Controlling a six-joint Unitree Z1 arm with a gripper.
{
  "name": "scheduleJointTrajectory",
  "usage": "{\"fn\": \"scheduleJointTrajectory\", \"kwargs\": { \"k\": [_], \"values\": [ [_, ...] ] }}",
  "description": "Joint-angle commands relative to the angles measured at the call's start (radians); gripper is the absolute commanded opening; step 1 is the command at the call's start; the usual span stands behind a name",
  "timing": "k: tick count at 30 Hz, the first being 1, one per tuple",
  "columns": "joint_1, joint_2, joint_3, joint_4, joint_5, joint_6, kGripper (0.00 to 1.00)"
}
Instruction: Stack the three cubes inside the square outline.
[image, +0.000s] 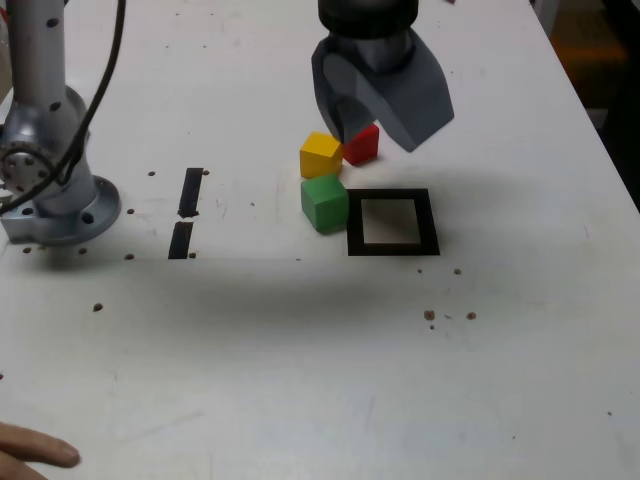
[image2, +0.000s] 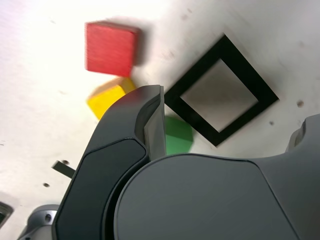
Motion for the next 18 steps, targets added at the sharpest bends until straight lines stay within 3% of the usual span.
{"fn": "scheduleJointTrajectory", "kwargs": {
  "k": [1,4,9,18],
  "values": [
    [0.019,0.002,-0.010,0.006,0.035,0.005,0.96],
    [0.046,0.014,-0.015,0.014,0.085,0.020,0.96],
    [0.075,0.025,-0.020,0.019,0.137,0.036,0.96],
    [0.142,0.074,-0.020,0.007,0.162,0.081,0.96]
  ]
}}
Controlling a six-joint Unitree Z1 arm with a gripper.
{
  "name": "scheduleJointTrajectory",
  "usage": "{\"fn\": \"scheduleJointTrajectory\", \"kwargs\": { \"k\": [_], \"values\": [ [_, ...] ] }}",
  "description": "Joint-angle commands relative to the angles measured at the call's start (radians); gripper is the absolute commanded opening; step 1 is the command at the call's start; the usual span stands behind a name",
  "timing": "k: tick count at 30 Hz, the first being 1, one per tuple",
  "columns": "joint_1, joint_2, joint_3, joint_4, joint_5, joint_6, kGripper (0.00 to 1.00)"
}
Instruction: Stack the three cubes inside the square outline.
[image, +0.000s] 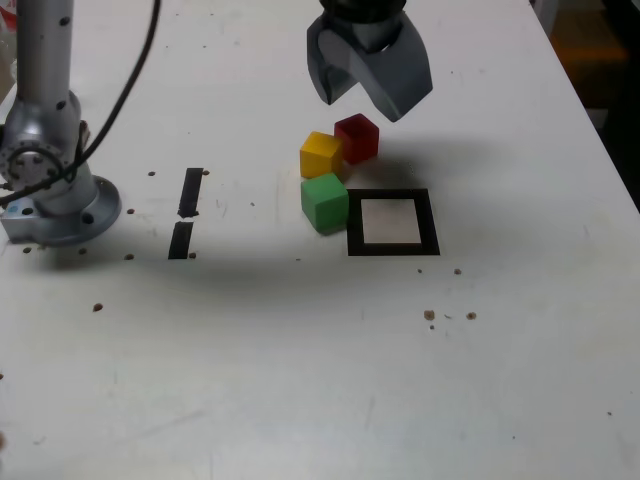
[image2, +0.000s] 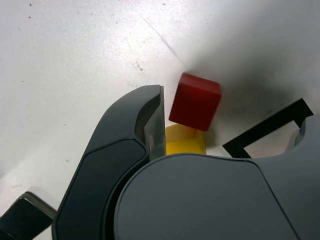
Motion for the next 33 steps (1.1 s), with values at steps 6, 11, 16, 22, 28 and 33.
{"fn": "scheduleJointTrajectory", "kwargs": {
  "k": [6,11,16,22,28,33],
  "values": [
    [0.025,0.050,-0.003,-0.028,0.005,0.014,0.96],
    [0.025,0.064,-0.003,-0.036,0.003,0.013,0.96],
    [0.034,0.073,0.003,-0.046,-0.002,0.012,0.96],
    [0.051,0.084,0.018,-0.062,-0.005,0.012,0.96],
    [0.054,0.090,0.034,-0.078,-0.007,0.012,0.96],
    [0.054,0.093,0.052,-0.091,-0.008,0.012,0.95]
  ]
}}
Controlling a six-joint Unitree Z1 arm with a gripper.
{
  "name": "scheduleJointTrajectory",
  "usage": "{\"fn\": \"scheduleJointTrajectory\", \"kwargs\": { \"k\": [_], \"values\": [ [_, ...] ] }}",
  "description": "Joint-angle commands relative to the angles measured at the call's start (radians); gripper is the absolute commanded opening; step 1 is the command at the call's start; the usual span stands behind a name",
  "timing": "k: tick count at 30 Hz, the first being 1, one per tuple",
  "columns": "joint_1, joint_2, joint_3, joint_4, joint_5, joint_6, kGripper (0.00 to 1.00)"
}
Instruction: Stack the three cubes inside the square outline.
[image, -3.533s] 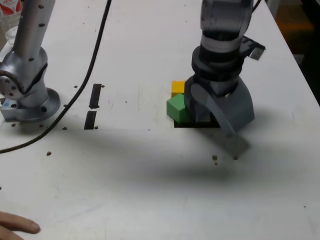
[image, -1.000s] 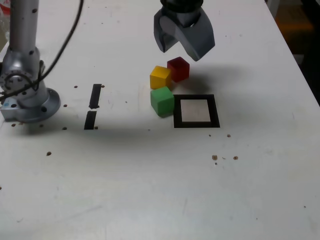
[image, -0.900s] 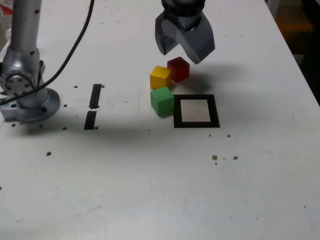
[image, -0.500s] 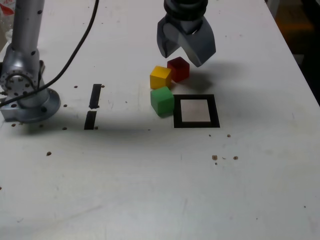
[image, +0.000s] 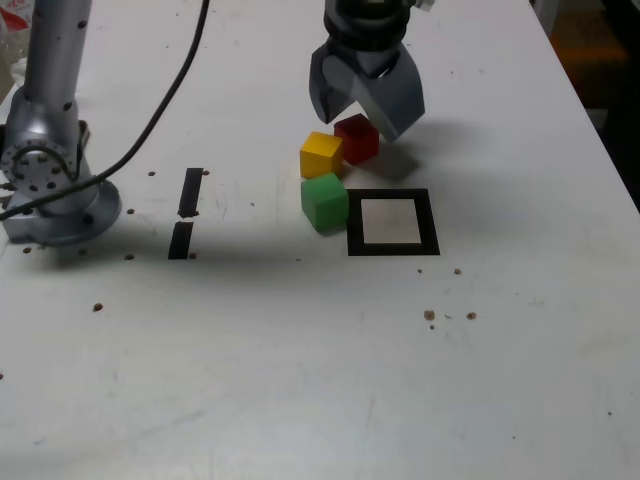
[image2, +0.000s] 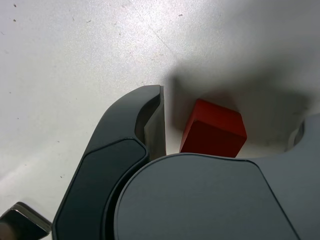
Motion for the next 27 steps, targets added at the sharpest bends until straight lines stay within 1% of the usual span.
{"fn": "scheduleJointTrajectory", "kwargs": {
  "k": [1,7,10,12,15,18,21,24,27],
  "values": [
    [0.001,0.005,0.009,-0.010,0.000,0.000,0.95],
    [0.001,0.012,0.029,-0.032,-0.002,0.000,0.93],
    [0.001,0.016,0.034,-0.038,-0.004,-0.002,0.90],
    [0.001,0.019,0.038,-0.045,-0.006,-0.003,0.86],
    [0.001,0.021,0.045,-0.061,-0.007,-0.008,0.77],
    [0.005,0.021,0.054,-0.086,-0.012,-0.024,0.64],
    [0.014,0.021,0.064,-0.124,-0.031,-0.038,0.49],
    [0.022,0.019,0.082,-0.175,-0.054,-0.042,0.37],
    [0.023,0.018,0.095,-0.200,-0.062,-0.042,0.34]
  ]
}}
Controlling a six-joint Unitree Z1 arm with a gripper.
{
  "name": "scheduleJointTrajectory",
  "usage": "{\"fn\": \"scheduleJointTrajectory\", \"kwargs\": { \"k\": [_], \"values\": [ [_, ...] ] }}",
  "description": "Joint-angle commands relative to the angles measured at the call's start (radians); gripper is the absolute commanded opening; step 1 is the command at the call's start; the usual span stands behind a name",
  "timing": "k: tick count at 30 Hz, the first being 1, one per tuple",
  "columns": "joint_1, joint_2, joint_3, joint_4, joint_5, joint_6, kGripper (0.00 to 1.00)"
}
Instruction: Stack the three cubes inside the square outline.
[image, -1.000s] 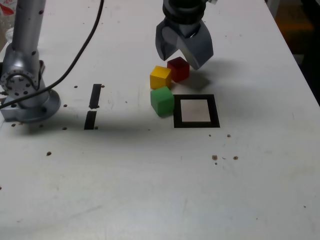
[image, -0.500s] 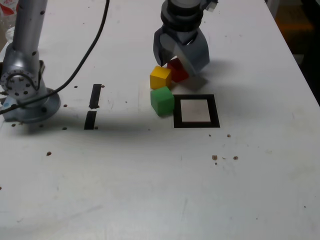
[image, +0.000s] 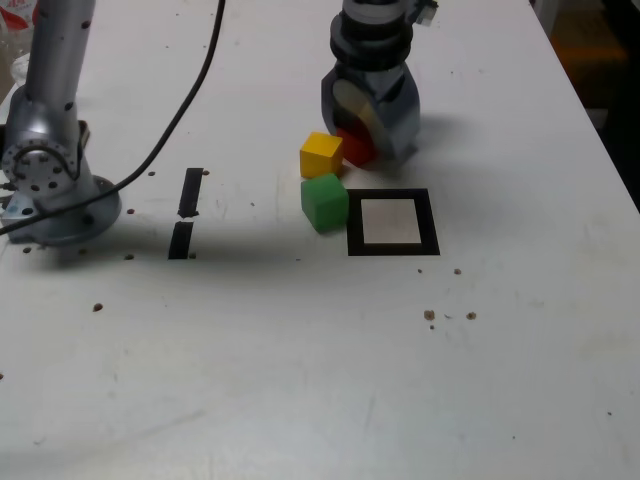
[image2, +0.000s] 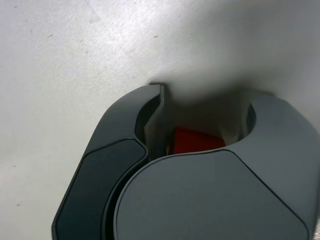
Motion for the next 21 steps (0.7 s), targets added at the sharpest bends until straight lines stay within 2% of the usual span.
{"fn": "scheduleJointTrajectory", "kwargs": {
  "k": [1,11,16,21],
  "values": [
    [0.001,-0.001,0.012,-0.014,-0.004,0.001,0.33],
    [0.001,-0.016,0.031,-0.034,-0.010,0.004,0.20],
    [0.001,-0.032,0.031,-0.028,-0.019,0.004,0.19],
    [-0.007,-0.074,0.019,0.004,-0.046,0.000,0.18]
  ]
}}
